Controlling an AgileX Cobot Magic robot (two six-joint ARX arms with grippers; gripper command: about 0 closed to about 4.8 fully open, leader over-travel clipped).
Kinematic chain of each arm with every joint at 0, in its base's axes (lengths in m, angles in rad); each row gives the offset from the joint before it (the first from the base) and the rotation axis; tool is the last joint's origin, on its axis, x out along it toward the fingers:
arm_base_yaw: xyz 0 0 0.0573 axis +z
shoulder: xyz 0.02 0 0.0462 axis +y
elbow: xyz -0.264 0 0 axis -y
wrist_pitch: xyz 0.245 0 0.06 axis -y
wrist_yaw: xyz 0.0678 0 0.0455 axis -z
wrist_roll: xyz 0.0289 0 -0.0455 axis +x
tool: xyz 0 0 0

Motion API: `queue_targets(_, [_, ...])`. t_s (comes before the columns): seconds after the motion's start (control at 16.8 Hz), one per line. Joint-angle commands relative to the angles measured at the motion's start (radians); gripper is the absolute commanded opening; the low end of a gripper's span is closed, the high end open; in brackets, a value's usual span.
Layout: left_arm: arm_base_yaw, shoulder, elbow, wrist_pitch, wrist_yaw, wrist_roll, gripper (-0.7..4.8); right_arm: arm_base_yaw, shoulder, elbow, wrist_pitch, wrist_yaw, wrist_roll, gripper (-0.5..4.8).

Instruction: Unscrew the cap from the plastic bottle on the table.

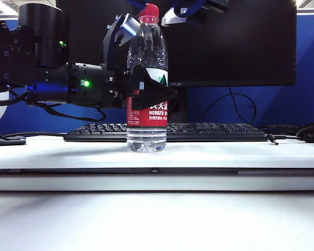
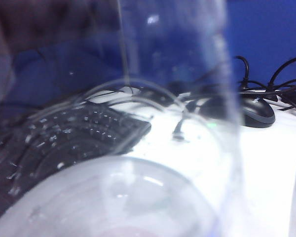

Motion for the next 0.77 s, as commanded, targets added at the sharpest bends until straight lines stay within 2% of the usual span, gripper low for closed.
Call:
queue_targets(0.06, [-0.001,-0.004,0.002,-0.009,0.001,0.007,2.97,0.005,-0.003,0.008,0.018,-0.005,0.005,1.98])
queue_targets(0.36, [-0.001,-0.004,0.002,-0.009,0.001,0.007,2.97,0.005,-0.003,0.008,0.018,-0.008,0.007,1.97])
queue_targets(0.42, [-0.001,-0.004,0.002,-0.009,0.001,0.007,2.97,0.0,-0.003,0.008,0.011,-0.035,0.007,1.96])
queue_targets(0.53, [-0.001,-0.004,0.002,-0.011,0.001,0.011,2.97,-0.035,-0.004,0.007,-0.01,-0.164,0.008,1.87])
queue_targets(0.59, [-0.001,-0.004,0.002,-0.013,0.001,0.011,2.97,-0.043,-0.005,0.007,-0.013,-0.183,0.008,1.72])
queue_targets(0.65, [-0.001,-0.004,0.002,-0.013,0.001,0.011,2.97,-0.056,-0.006,0.008,-0.021,-0.236,0.009,1.14])
queue_targets(0.77, [-0.001,-0.004,0.002,-0.013,0.001,0.011,2.97,-0.085,-0.012,0.007,-0.064,-0.338,0.011,0.94])
